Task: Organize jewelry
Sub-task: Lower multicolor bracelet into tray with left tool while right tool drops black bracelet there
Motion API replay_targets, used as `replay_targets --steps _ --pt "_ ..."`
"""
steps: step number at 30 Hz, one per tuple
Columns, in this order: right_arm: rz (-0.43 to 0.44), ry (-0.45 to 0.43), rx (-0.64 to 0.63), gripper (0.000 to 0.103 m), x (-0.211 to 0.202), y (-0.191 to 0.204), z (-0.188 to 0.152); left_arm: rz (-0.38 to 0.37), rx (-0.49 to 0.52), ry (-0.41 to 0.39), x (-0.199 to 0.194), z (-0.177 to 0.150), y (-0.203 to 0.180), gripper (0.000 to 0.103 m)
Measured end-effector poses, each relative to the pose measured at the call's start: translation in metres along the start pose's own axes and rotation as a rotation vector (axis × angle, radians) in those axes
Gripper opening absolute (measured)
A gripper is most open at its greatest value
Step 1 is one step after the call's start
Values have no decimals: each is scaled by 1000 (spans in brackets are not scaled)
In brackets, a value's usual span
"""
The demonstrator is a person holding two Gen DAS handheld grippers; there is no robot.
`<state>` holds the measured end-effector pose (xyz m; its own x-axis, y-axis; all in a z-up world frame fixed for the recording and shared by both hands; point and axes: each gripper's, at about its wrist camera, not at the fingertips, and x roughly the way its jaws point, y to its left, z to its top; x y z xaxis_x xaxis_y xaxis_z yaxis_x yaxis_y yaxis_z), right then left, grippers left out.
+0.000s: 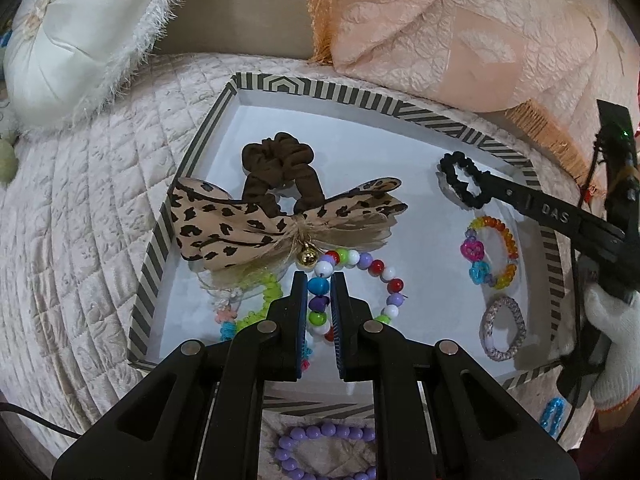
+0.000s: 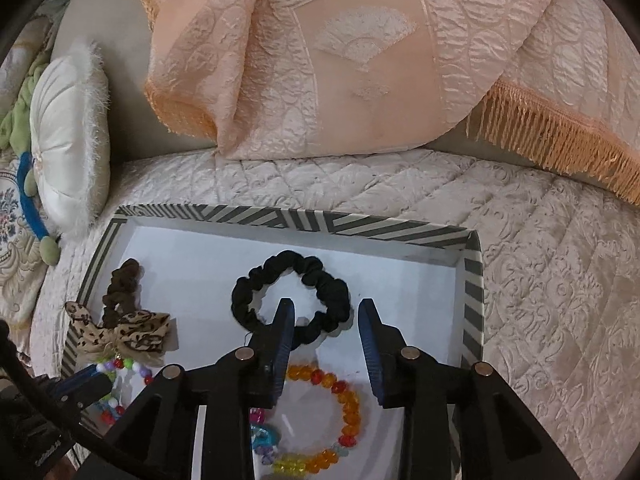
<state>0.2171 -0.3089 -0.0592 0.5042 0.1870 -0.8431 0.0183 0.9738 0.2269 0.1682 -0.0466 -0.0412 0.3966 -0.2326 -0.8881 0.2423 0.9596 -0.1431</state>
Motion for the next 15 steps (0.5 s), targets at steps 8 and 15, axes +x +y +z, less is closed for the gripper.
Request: replay_targets --steps 8,15 --pt "7 -8 -7 31 -14 2 -10 2 -11 -18 -11 -5 2 41" --pt "27 -29 -23 37 -39 10 -21 10 -37 -42 -25 -12 6 41"
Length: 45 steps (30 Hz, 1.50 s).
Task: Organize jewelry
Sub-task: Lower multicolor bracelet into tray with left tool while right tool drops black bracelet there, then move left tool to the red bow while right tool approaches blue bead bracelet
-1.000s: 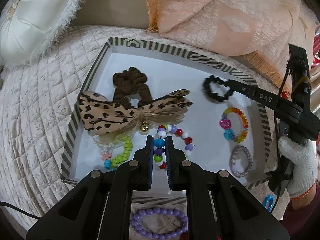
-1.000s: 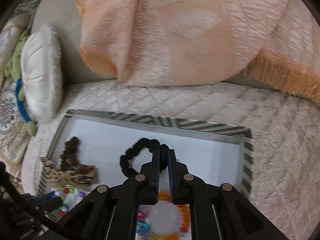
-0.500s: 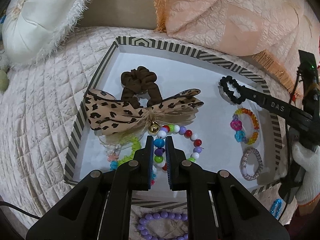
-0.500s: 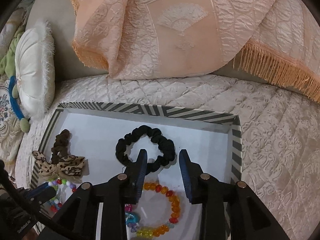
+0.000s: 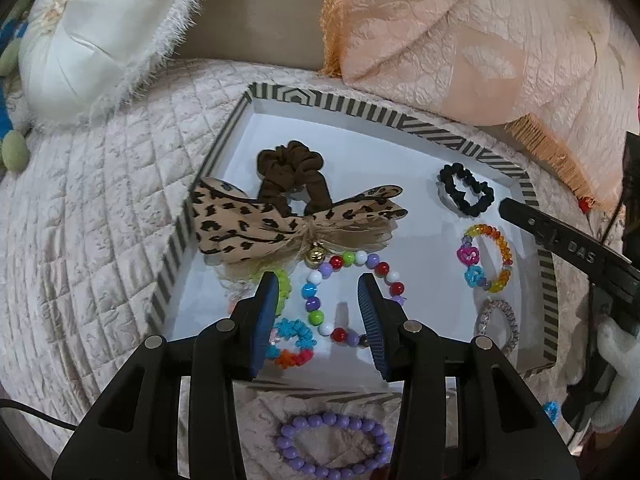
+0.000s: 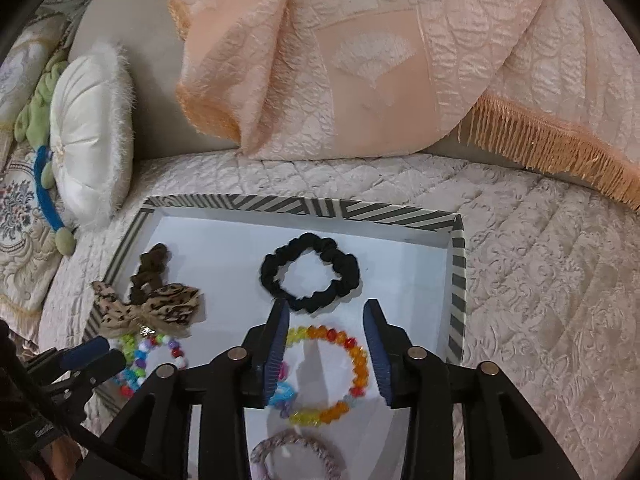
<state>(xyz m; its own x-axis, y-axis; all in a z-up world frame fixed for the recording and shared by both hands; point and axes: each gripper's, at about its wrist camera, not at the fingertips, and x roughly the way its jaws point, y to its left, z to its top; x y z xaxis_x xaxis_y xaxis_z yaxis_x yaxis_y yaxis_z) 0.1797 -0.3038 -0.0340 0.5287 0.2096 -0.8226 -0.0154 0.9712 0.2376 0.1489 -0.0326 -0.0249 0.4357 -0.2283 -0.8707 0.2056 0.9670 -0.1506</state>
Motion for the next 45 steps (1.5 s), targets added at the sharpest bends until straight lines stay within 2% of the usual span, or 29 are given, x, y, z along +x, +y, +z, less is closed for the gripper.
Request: replay_targets --steps 8,25,29,37,45 --pt "25 -15 -59 38 -28 22 -26 44 -8 -29 -20 -21 1 41" --pt "65 -57 -57 39 -93 41 -89 76 7 -84 -74 -72 5 41" --pt "53 -54 -79 39 -108 43 -104 44 -10 -70 -84 -84 9 41" --pt "41 -46 -87 39 -134 34 -134 -19 18 -26 -97 -111 2 42" --pt "33 -26 -76 41 -147 27 -164 -71 20 22 -100 -136 -2 42"
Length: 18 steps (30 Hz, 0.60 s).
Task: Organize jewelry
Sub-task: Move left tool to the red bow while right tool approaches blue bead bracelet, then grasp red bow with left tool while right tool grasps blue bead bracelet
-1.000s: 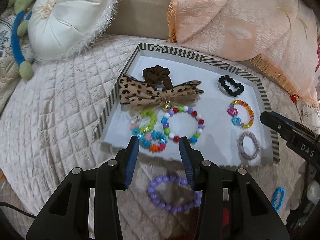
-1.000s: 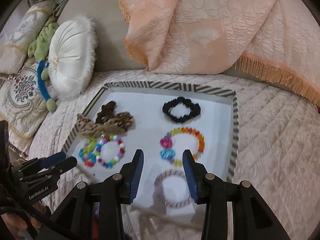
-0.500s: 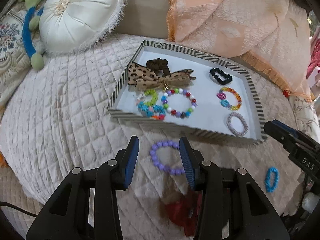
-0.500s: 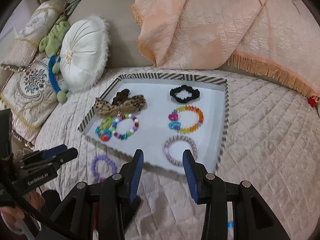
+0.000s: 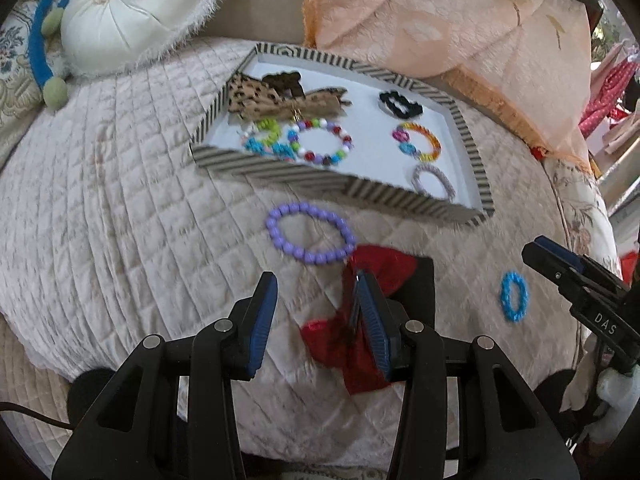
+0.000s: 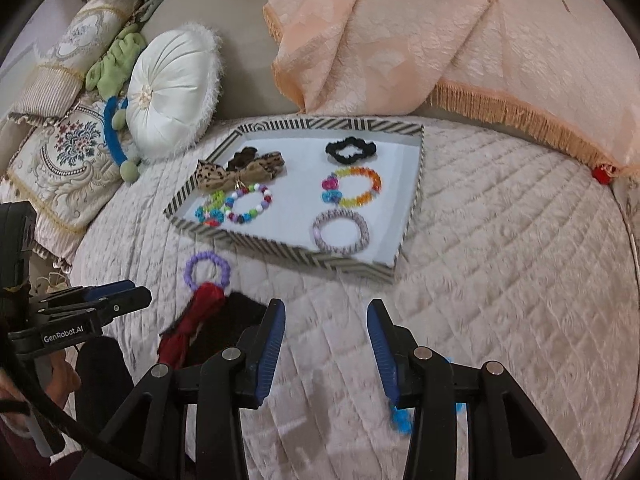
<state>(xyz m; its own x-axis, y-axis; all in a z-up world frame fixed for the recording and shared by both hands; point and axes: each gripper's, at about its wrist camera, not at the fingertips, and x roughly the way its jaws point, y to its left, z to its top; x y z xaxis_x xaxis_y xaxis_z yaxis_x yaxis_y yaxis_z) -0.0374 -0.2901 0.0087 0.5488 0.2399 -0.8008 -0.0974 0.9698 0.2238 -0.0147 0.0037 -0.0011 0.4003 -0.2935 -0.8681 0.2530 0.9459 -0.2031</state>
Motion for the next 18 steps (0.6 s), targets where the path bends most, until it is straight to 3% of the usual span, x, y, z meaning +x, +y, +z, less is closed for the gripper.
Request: replay_targets --steps 11,18 --pt "-3 15 9 44 -12 -1 -31 31 26 -10 -5 -21 -8 42" --pt "-22 30 27 46 -20 -14 -47 12 29 0 -3 -24 -11 42"
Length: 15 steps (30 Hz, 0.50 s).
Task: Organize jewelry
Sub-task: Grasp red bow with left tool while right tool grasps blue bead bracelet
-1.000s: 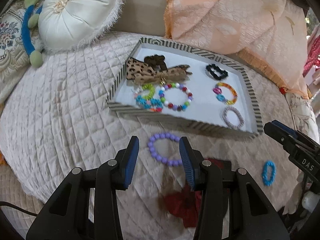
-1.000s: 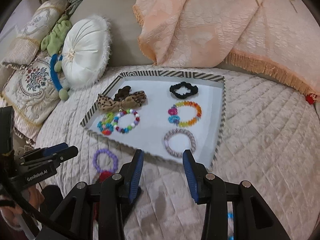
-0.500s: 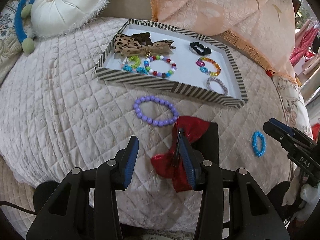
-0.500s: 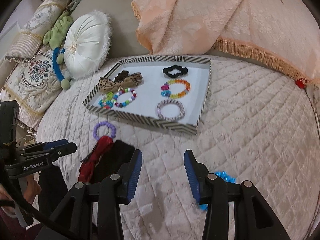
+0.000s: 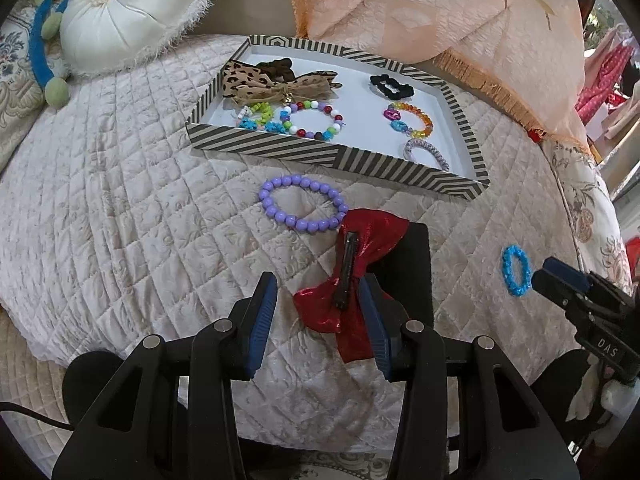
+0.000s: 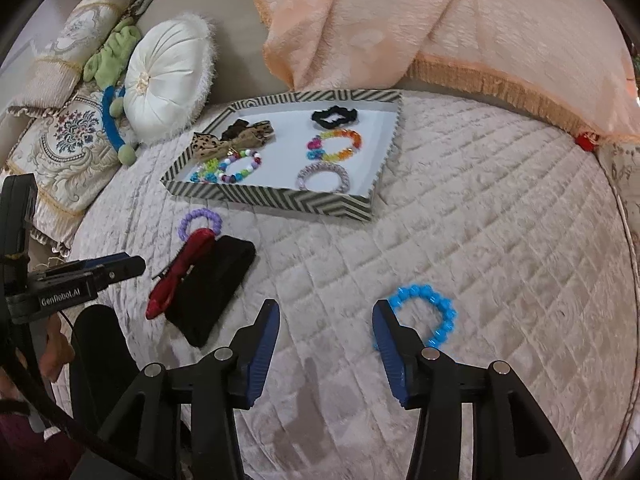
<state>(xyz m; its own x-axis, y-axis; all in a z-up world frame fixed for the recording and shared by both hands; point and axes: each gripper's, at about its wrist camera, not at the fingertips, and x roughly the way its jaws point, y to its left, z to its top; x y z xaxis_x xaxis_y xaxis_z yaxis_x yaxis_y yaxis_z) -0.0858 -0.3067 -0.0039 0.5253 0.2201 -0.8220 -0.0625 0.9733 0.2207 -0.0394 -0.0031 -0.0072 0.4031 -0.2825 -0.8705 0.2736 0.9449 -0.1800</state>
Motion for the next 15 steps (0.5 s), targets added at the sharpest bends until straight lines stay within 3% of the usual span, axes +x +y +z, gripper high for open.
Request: replay_targets --steps 5,9,15 --pt "-26 8 25 48 -6 -17 -10 -59 -24 21 7 2 2 42" --pt "-43 12 48 51 -11 -31 -16 -181 -92 76 21 5 15 54" --pt "-62 21 84 53 -16 -53 -23 -196 -116 107 32 9 17 54"
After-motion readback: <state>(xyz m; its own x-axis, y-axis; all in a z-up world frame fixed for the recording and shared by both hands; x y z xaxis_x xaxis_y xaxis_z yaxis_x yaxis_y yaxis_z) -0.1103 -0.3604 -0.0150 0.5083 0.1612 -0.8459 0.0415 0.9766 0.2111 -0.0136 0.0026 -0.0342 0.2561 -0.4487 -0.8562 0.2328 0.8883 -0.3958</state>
